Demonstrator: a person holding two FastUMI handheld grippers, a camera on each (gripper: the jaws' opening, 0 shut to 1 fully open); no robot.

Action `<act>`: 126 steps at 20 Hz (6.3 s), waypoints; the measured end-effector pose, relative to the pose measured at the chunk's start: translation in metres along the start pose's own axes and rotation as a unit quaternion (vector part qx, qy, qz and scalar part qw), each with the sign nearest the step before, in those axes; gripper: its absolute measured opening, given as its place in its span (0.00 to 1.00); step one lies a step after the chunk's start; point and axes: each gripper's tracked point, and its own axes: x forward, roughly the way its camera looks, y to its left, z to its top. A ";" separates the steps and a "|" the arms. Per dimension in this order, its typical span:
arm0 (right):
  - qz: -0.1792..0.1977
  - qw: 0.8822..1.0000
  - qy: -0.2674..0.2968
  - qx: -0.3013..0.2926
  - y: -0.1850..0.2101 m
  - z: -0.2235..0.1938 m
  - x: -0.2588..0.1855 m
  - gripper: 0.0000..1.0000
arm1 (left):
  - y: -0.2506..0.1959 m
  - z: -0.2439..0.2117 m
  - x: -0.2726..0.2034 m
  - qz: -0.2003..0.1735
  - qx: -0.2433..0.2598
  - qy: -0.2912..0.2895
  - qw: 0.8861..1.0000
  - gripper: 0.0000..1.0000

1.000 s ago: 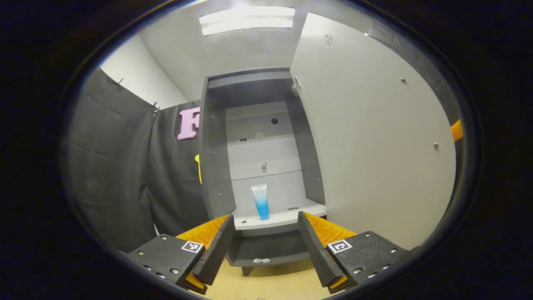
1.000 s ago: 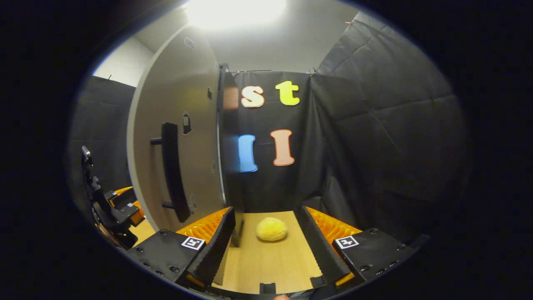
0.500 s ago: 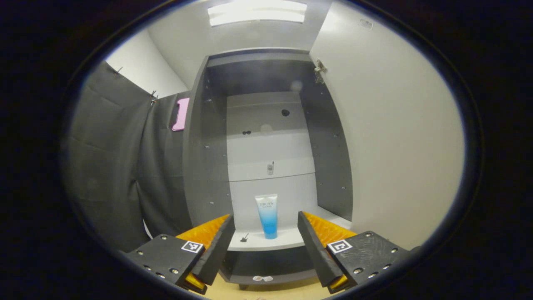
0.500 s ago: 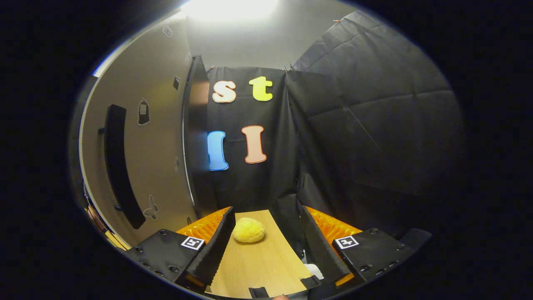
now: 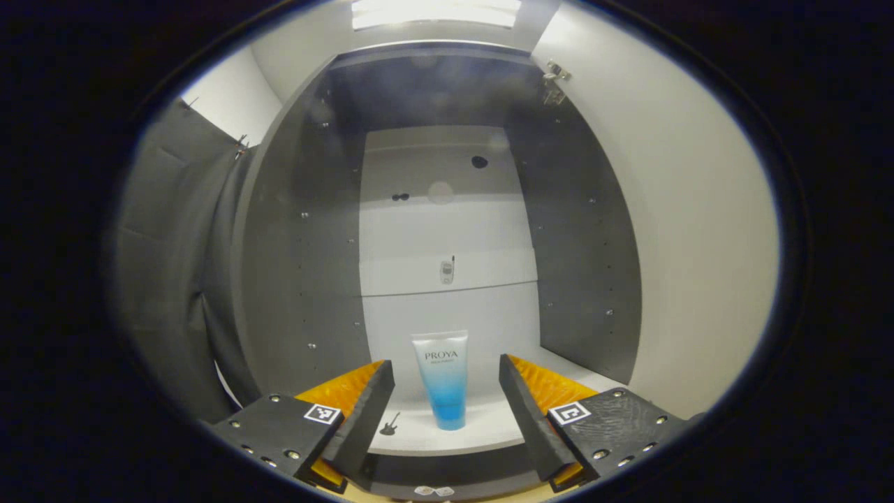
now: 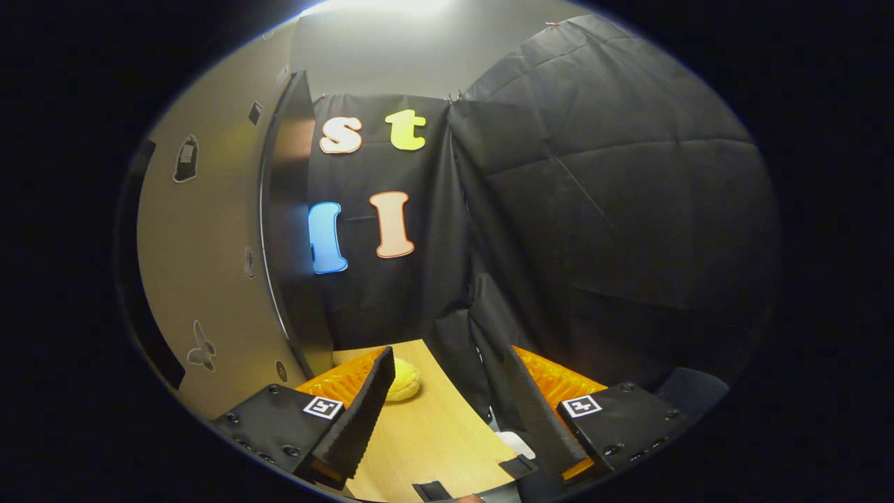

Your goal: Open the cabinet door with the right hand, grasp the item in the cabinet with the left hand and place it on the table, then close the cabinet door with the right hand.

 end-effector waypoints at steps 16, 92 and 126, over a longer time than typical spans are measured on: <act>-0.007 0.999 0.037 -0.014 0.016 -0.021 0.028 0.98 | 0.005 -0.028 0.031 -0.002 -0.013 0.029 0.999 0.48; 0.140 0.987 0.034 -0.065 0.052 -0.040 -0.031 0.93 | 0.075 -0.313 -0.319 0.129 -0.009 0.179 0.975 0.88; 0.067 0.998 -0.005 -0.014 0.095 0.051 -0.095 0.96 | 0.252 -0.040 -0.293 0.108 -0.008 0.057 0.992 0.88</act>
